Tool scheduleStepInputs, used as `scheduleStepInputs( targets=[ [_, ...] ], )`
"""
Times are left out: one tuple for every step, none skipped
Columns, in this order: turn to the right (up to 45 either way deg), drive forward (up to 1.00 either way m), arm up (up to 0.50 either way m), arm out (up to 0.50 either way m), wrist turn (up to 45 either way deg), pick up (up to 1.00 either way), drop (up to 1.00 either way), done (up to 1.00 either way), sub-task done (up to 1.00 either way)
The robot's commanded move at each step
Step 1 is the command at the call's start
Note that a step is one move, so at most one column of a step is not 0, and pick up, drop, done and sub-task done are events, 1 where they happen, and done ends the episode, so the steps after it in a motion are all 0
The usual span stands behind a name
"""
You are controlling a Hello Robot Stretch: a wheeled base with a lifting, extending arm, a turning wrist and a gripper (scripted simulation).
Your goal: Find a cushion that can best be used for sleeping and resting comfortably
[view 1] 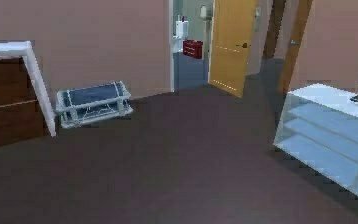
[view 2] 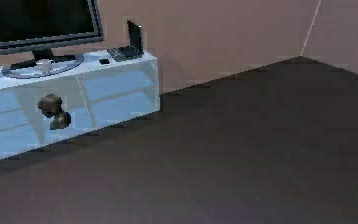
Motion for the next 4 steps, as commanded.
scheduleStepInputs(
  targets=[
    [18.0, 0.0, 0.0, 0.0, 0.0, 0.0, 0.0, 0.0, 0.0],
    [0.0, 1.0, 0.0, 0.0, 0.0, 0.0, 0.0, 0.0, 0.0],
    [0.0, 0.8, 0.0, 0.0, 0.0, 0.0, 0.0, 0.0, 0.0],
    [36.0, 0.0, 0.0, 0.0, 0.0, 0.0, 0.0, 0.0, 0.0]
  ],
)
